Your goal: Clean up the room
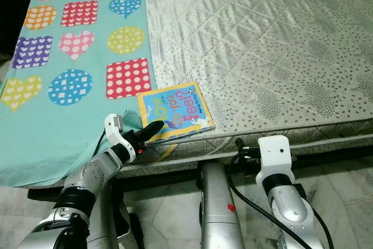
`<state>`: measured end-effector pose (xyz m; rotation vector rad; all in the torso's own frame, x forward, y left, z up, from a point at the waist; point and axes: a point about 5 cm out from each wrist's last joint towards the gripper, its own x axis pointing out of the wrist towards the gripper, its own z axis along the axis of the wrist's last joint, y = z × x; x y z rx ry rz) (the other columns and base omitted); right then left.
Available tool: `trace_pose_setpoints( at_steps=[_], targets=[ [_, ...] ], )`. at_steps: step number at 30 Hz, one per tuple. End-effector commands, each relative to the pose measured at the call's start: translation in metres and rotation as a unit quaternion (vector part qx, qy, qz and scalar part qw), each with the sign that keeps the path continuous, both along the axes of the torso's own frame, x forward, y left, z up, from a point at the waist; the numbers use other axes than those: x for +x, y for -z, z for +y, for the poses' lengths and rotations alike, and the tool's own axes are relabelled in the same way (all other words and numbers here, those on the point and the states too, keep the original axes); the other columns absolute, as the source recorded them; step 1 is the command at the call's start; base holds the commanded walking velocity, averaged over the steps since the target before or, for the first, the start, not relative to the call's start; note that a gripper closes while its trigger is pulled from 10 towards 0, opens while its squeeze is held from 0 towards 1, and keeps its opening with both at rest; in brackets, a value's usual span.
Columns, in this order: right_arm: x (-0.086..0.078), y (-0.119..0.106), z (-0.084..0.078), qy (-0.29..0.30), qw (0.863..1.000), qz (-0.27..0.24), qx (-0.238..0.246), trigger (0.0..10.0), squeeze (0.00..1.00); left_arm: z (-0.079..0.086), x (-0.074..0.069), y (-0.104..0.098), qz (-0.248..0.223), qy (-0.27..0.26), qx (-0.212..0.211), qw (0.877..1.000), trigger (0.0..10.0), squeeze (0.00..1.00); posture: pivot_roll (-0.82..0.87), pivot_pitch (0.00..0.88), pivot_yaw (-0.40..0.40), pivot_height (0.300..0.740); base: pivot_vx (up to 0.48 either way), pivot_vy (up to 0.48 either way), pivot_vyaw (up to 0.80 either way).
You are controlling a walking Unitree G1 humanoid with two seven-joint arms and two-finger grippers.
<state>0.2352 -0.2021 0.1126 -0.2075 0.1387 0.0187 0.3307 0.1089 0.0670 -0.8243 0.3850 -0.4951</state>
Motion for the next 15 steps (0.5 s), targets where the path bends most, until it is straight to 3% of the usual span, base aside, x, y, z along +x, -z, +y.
trace_pose_setpoints(
  at_steps=[1, 7, 8, 9, 10, 12, 13, 15],
  targets=[
    [-0.003, 0.005, -0.002, 0.004, 1.000, 0.011, 0.002, 10.0, 0.00, -0.005, 0.000, -0.003, -0.007, 0.010, -0.026, 1.000, 0.0, 0.00, -0.32, 0.263, 0.037, 0.536, 0.000, 0.000, 0.00],
    [-0.001, 0.004, -0.001, 0.003, 1.000, 0.009, 0.001, 10.0, 0.00, -0.011, -0.002, -0.008, -0.026, 0.043, -0.037, 0.998, 0.0, 0.00, -0.32, 0.259, 0.035, 0.536, 0.000, 0.000, 0.00],
    [-0.001, 0.004, -0.001, 0.003, 1.000, 0.009, 0.001, 10.0, 0.00, -0.013, -0.003, -0.008, -0.029, 0.048, -0.034, 0.998, 1.1, 0.00, -0.32, 0.259, 0.035, 0.536, 0.000, 0.000, 0.00],
    [-0.001, 0.004, -0.001, 0.003, 1.000, 0.008, 0.001, 10.0, 0.00, -0.014, -0.003, -0.008, -0.030, 0.051, -0.031, 0.998, 1.1, 0.00, -0.32, 0.259, 0.035, 0.536, 0.000, 0.000, 0.00],
    [-0.001, 0.004, -0.002, 0.003, 1.000, 0.008, 0.000, 10.0, 0.00, -0.016, -0.003, -0.008, -0.032, 0.055, -0.026, 0.998, 4.2, 0.00, -0.32, 0.257, 0.035, 0.536, 0.000, 0.000, 0.00],
    [0.000, 0.004, -0.002, 0.003, 1.000, 0.008, 0.000, 10.0, 0.00, -0.017, -0.004, -0.007, -0.033, 0.059, -0.021, 0.998, 4.5, 0.00, -0.32, 0.257, 0.035, 0.536, 0.000, 0.000, 0.00],
    [0.000, 0.004, -0.002, 0.004, 1.000, 0.008, 0.000, 10.0, 0.00, -0.020, -0.005, -0.005, -0.034, 0.063, -0.012, 0.997, 10.0, 0.00, -0.32, 0.257, 0.036, 0.536, 0.000, 0.000, 0.00],
    [0.000, 0.004, -0.001, 0.004, 1.000, 0.007, 0.000, 10.0, 0.00, -0.025, -0.006, -0.003, -0.032, 0.066, -0.002, 0.997, 10.0, 0.00, -0.32, 0.258, 0.037, 0.536, 0.000, 0.000, 0.00]
  ],
)
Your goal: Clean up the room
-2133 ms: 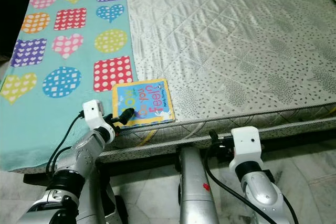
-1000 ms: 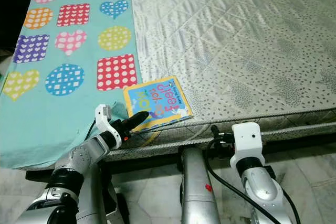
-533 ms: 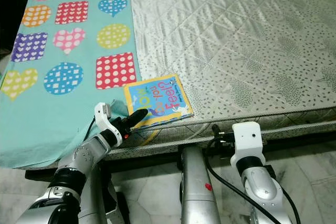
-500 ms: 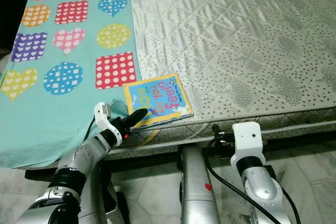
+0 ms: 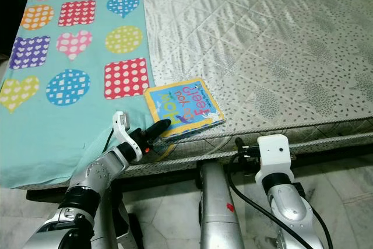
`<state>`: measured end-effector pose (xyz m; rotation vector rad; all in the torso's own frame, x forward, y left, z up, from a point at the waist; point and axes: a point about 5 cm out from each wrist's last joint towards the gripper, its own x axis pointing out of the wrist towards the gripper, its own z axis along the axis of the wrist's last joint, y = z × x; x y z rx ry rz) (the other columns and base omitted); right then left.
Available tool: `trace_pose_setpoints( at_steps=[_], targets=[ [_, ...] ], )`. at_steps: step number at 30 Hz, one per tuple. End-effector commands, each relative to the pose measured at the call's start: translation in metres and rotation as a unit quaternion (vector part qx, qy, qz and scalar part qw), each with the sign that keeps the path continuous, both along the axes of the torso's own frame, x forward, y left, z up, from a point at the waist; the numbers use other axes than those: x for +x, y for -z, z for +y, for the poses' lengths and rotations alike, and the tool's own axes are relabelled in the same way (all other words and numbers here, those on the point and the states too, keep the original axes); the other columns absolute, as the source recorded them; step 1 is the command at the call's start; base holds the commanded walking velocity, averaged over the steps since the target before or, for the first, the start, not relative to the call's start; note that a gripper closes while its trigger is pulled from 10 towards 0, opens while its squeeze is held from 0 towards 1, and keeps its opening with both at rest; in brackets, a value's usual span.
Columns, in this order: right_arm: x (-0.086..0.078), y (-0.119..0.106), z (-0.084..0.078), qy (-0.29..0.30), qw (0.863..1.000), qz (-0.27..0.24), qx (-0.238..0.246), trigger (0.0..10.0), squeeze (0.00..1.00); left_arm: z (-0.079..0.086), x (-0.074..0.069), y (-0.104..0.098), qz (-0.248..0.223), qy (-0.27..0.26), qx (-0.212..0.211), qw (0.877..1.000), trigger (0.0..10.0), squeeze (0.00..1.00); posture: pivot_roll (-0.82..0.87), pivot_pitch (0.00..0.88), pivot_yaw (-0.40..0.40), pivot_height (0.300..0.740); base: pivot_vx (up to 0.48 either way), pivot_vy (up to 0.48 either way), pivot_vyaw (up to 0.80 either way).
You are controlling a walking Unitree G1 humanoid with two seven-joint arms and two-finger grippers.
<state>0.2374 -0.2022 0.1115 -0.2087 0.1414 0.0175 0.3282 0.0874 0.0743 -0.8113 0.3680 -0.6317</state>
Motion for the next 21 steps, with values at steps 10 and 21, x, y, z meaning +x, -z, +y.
trace_pose_setpoints(
  at_steps=[10, 21],
  targets=[
    [-0.0025, 0.0060, -0.0018, 0.007, 1.000, 0.009, -0.001, 10.0, 0.00, -0.0066, -0.0060, 0.0115, 0.024, 0.006, -0.003, 1.000, 0.0, 0.00, -0.32, 0.260, 0.039, 0.536, 0.000, 0.000, 0.00],
    [-0.0026, 0.0071, -0.0019, 0.009, 1.000, 0.010, -0.002, 10.0, 0.00, -0.0038, -0.0004, 0.0052, 0.011, -0.034, -0.041, 0.999, 0.0, 0.00, -0.32, 0.262, 0.041, 0.536, 0.000, 0.000, 0.00]
  ],
)
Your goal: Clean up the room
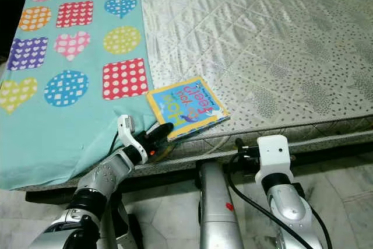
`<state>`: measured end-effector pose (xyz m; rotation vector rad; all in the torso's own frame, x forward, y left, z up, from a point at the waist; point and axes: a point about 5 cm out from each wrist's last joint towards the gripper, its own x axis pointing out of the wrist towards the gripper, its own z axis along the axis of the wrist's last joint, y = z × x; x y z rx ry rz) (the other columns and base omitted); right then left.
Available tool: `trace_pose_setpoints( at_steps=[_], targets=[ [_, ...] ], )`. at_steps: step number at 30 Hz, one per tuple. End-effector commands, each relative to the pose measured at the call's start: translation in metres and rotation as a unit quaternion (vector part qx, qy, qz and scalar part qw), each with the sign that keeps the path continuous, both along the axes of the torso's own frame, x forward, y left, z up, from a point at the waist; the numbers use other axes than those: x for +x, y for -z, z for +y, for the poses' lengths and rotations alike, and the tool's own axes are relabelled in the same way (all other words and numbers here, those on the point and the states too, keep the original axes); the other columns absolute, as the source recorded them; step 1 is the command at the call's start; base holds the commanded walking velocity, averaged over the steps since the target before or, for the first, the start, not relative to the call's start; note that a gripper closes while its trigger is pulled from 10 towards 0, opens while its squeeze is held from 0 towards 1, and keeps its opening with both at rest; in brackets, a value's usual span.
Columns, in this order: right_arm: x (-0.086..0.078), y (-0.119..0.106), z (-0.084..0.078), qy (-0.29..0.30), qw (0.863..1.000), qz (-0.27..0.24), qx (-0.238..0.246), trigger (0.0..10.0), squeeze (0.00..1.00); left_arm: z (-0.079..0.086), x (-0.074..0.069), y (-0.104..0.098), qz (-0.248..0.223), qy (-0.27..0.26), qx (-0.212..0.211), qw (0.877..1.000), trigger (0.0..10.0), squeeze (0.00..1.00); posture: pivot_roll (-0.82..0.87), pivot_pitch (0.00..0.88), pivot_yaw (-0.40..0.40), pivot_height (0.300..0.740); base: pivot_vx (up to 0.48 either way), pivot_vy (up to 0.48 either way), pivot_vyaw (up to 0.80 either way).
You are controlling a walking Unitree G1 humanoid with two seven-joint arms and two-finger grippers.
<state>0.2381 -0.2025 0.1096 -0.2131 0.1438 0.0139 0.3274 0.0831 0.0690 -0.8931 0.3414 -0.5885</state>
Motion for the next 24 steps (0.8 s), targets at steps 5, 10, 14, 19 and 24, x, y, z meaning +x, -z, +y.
trace_pose_setpoints(
  at_steps=[5, 10, 14, 19, 24],
  targets=[
    [-0.002, 0.006, -0.001, 0.007, 1.000, 0.008, 0.001, 10.0, 0.00, 0.002, 0.002, -0.002, -0.002, -0.018, -0.019, 1.000, 0.0, 0.00, -0.32, 0.256, 0.039, 0.536, 0.000, 0.000, 0.00],
    [0.002, 0.005, 0.000, 0.005, 1.000, 0.005, 0.002, 10.0, 0.00, 0.006, 0.004, -0.006, -0.017, -0.025, -0.018, 0.999, 0.0, 0.00, -0.32, 0.245, 0.038, 0.536, 0.000, 0.000, 0.00],
    [0.007, 0.005, 0.001, 0.007, 1.000, 0.001, 0.007, 10.0, 0.00, 0.014, 0.007, -0.010, -0.034, -0.048, 0.005, 0.998, 0.0, 0.00, -0.31, 0.222, 0.041, 0.536, 0.000, 0.000, 0.00],
    [0.015, 0.008, 0.003, 0.016, 1.000, 0.008, 0.019, 10.0, 0.00, 0.023, 0.008, -0.016, -0.062, -0.067, 0.050, 0.995, 0.0, 0.00, -0.29, 0.184, 0.053, 0.536, 0.000, 0.000, 0.00],
    [0.031, 0.014, 0.007, 0.068, 0.995, 0.027, 0.065, 10.0, 0.00, 0.051, 0.000, -0.031, -0.111, -0.114, 0.130, 0.979, 0.0, 0.00, -0.25, 0.113, 0.077, 0.536, 0.000, 0.000, 0.00]
  ],
)
